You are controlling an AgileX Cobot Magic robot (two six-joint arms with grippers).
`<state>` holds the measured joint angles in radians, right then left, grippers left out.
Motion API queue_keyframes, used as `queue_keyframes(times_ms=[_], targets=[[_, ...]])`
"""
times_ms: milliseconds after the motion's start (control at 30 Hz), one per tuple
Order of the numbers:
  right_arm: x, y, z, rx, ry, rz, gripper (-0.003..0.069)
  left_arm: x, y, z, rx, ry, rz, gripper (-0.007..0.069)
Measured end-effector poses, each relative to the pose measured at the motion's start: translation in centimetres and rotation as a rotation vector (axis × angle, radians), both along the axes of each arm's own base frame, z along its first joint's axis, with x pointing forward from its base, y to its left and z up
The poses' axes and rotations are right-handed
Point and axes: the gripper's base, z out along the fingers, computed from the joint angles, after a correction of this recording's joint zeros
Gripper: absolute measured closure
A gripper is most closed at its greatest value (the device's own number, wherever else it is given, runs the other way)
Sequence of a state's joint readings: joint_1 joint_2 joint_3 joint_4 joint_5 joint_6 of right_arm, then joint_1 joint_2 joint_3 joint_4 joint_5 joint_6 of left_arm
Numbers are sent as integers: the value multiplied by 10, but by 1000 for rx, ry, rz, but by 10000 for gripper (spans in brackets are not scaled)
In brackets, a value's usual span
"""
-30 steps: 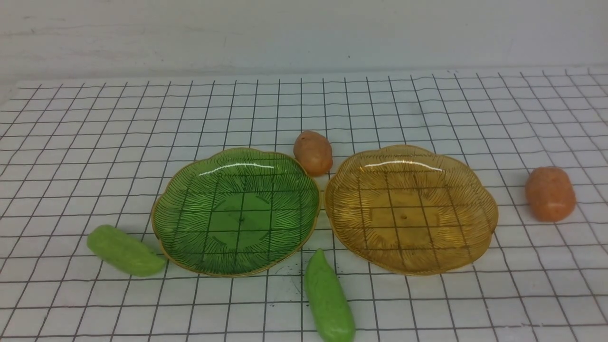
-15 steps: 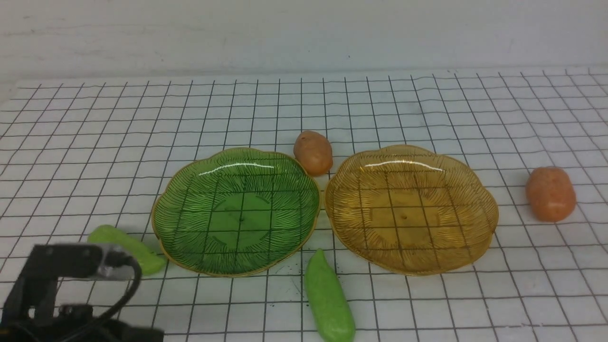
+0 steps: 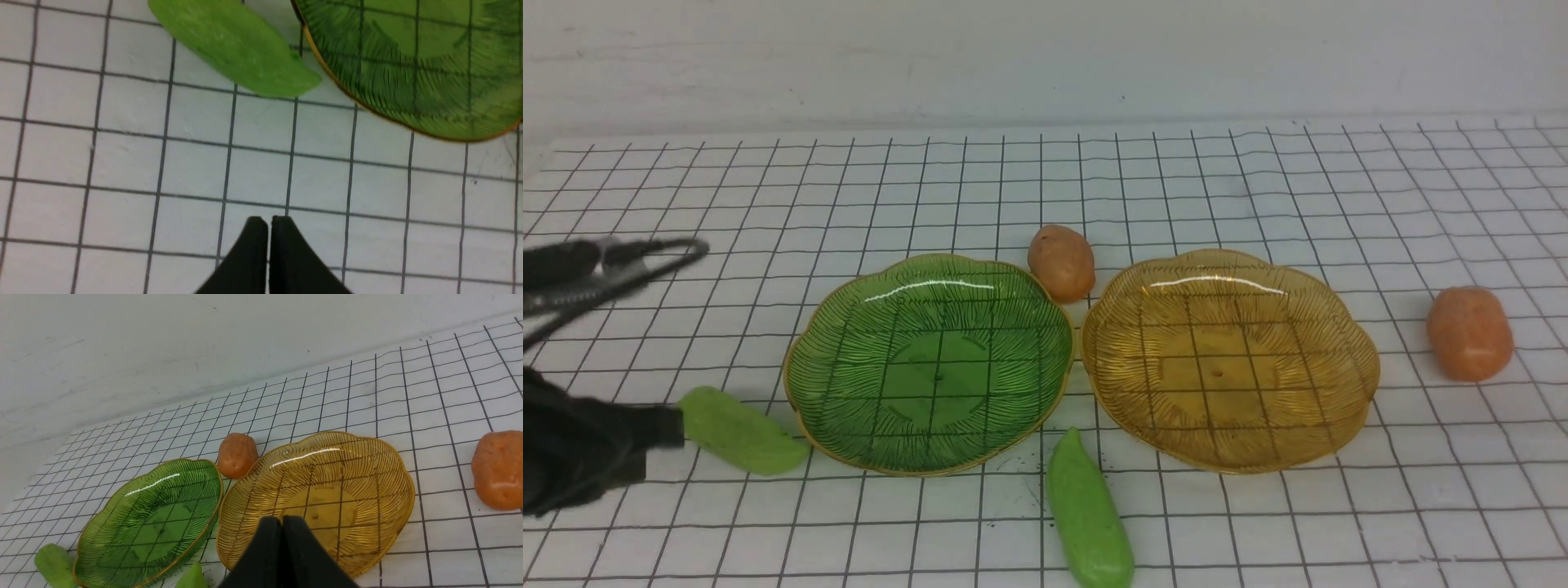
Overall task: Put different types of vegetables on the plate.
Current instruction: 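Put the green cucumber next to the left plate into that plate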
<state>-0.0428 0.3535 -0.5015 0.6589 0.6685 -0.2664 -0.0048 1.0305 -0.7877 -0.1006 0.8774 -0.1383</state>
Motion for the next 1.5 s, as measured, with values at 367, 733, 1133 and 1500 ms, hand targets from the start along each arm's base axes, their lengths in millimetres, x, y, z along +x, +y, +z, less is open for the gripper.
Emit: queue_keyframes(times_ms=[367,733,1133,1500], targets=[[-4,5,-8,-14,90,66,673,102,6,-32,-23,262,63,631],[-6,7,-10,-17,120,88,673,140,16,-34,35,199,113,455],[-6,7,-10,-13,120,89,673,163,26,-68,-135,219,433,35],[-6,7,-11,-16,124,93,673,166,29,-95,-135,342,459,34]])
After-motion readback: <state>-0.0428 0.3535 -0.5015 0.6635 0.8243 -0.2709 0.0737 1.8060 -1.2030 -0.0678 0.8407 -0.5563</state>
